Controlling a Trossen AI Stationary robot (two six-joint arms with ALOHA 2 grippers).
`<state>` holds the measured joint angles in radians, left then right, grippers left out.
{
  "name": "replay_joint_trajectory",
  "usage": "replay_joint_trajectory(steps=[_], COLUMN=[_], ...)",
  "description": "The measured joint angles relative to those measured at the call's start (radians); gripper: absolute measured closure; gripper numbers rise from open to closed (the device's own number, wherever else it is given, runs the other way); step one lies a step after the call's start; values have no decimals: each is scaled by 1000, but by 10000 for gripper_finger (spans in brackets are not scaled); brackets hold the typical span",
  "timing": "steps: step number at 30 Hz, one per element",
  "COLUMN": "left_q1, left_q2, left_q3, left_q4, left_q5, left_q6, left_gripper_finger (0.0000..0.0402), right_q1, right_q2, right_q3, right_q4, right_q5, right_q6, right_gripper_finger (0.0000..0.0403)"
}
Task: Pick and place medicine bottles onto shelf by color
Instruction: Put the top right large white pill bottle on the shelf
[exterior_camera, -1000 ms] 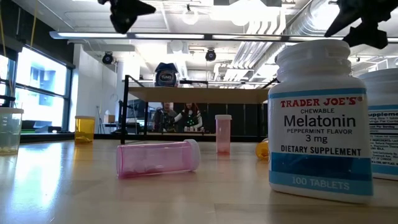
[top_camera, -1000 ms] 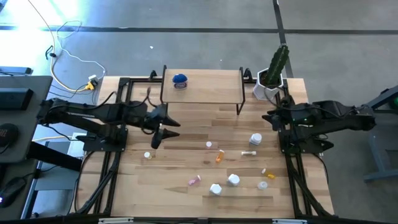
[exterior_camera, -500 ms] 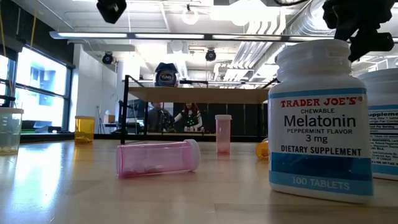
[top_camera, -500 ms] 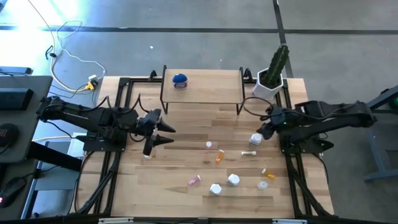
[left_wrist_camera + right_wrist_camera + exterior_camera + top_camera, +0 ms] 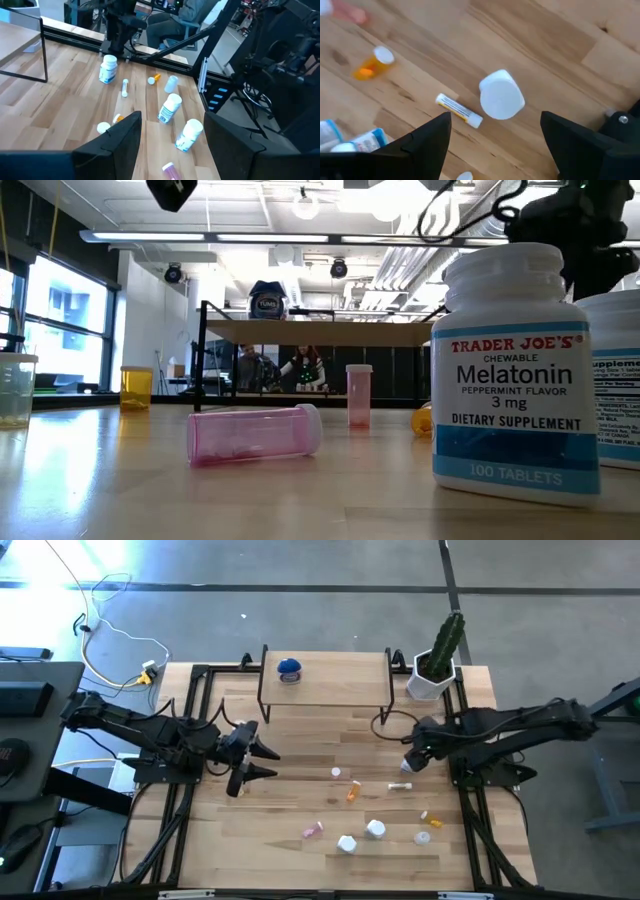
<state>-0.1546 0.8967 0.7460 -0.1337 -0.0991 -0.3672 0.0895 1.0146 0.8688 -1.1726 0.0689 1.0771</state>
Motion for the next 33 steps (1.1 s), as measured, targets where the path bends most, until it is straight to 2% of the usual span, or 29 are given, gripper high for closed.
replay_joint_trajectory(steps=[11, 18, 26, 33], left_q1=[-24, -24, -24, -24], left_q2=[0, 0, 0, 0], left_q3=[0, 0, 1, 1], left_q4=[0, 0, -1, -5], left_q5=[-47, -47, -47, -47], left_q6=[1, 1, 0, 2], left_gripper_finger=[198, 198, 198, 198], right_q1=[0, -1, -21, -24], right_q2=[189, 278, 344, 354], right_q3=[0, 0, 0, 2], right_q4=[12, 11, 56, 62], right_q5=[-16, 40, 27, -17], right_q6=[76, 155, 156, 158], right_gripper_finger=[105, 108, 166, 219])
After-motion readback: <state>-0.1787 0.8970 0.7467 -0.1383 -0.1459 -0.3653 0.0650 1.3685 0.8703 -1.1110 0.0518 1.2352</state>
